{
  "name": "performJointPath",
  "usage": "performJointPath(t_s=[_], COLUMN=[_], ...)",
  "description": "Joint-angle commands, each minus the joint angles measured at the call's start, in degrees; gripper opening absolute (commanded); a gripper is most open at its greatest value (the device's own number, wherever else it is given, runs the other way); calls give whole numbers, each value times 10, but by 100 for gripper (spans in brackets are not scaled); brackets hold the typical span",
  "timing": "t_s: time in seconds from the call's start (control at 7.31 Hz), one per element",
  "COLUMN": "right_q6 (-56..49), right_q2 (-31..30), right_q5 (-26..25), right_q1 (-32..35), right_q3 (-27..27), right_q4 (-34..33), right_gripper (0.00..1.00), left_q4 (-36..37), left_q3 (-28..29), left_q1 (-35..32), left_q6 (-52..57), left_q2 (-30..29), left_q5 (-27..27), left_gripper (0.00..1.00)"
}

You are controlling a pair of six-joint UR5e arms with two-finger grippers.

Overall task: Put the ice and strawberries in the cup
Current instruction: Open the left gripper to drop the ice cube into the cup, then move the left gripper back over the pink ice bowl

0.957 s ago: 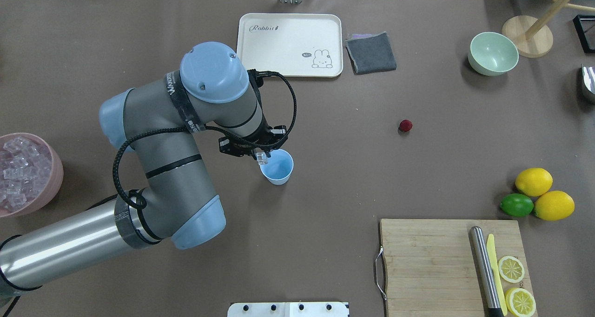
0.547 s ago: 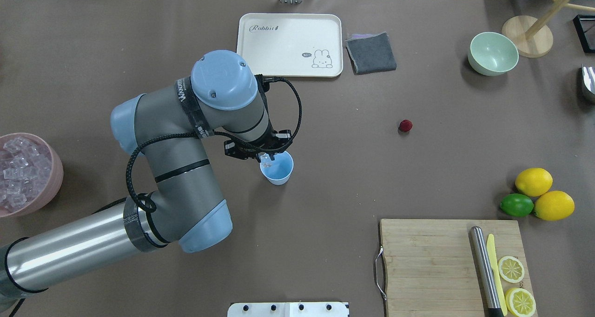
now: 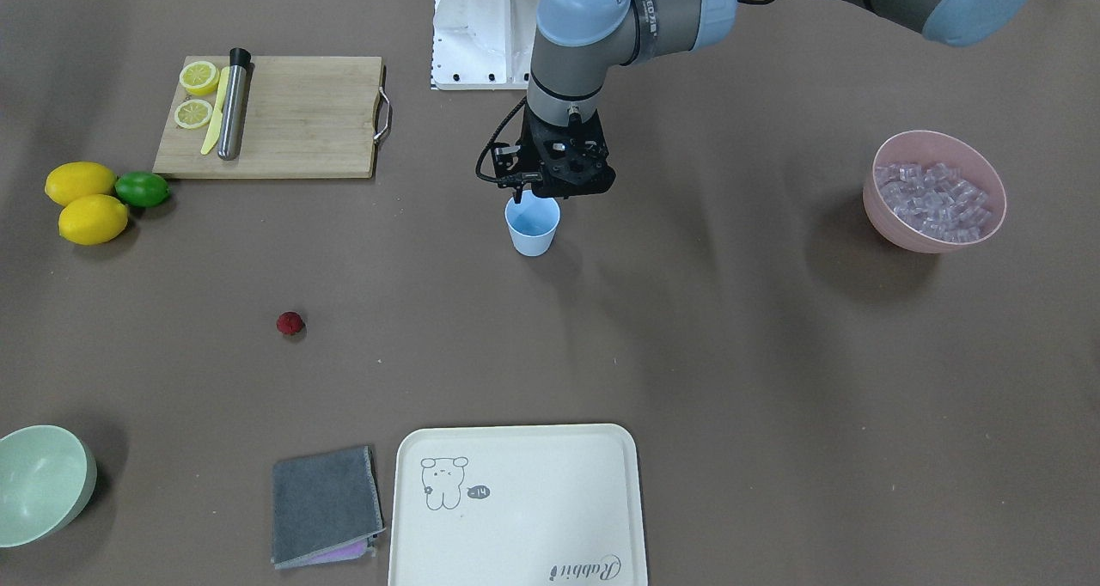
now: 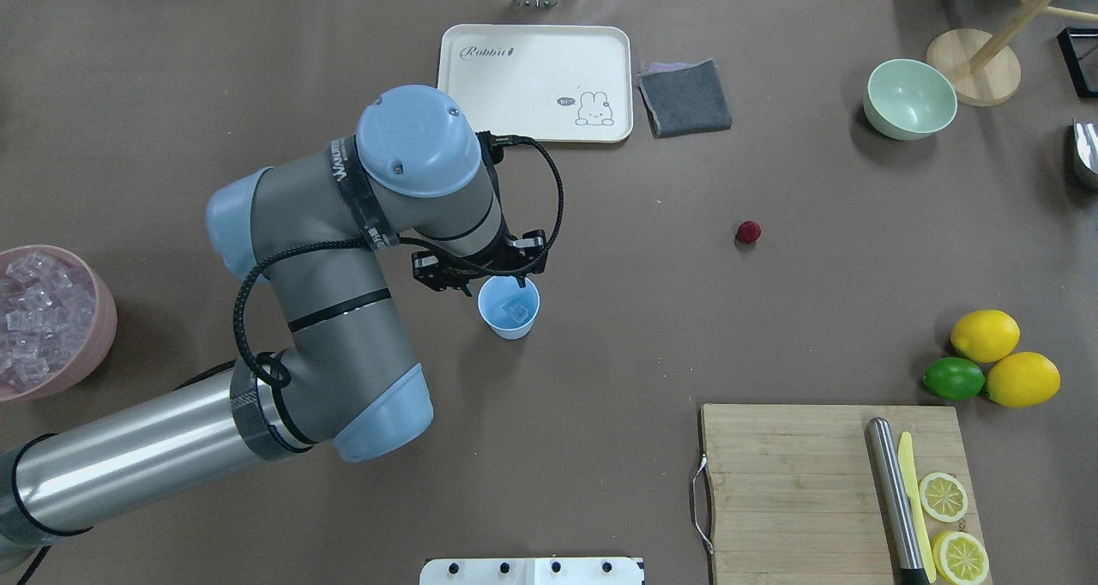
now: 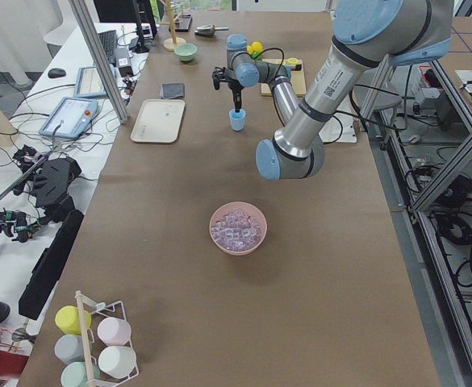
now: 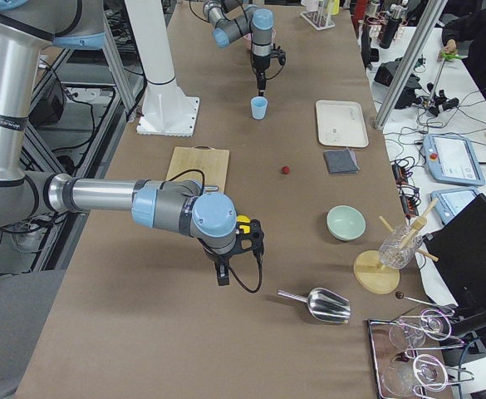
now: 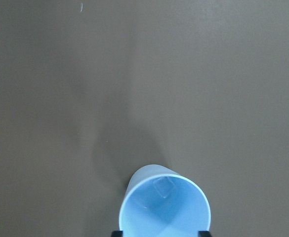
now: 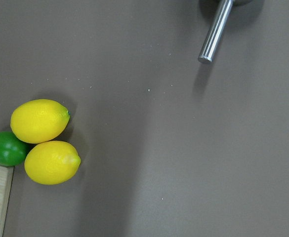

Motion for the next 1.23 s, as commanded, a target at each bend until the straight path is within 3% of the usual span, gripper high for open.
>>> performJointPath(t_s=[0.0,0.27,0.55,0.68,0.82,1.09], right_q6=[0,0,0,0,-2,-7], right_q2=[1,1,1,1,1,1], right_q5=[0,-1,-1,-1,0,0], right_q1=[0,0,0,0,0,0], right_q3=[1,2,2,2,3,3], right_q4=[1,1,1,1,2,2], right_gripper=[100,100,100,100,100,100], left_q4=[14,87,89,77,28,-143], left_q3=[-64,-138,-209,-235,-244,-238], left_q1=[-60,-137,-163,-181,-222,-246], left_q6=[109,268,308,386,470,508], left_q2=[80,159,270,322,385,523], left_q5=[-6,-41,-37,-36,-38,-44], left_gripper=[67,68,70,72,73,76])
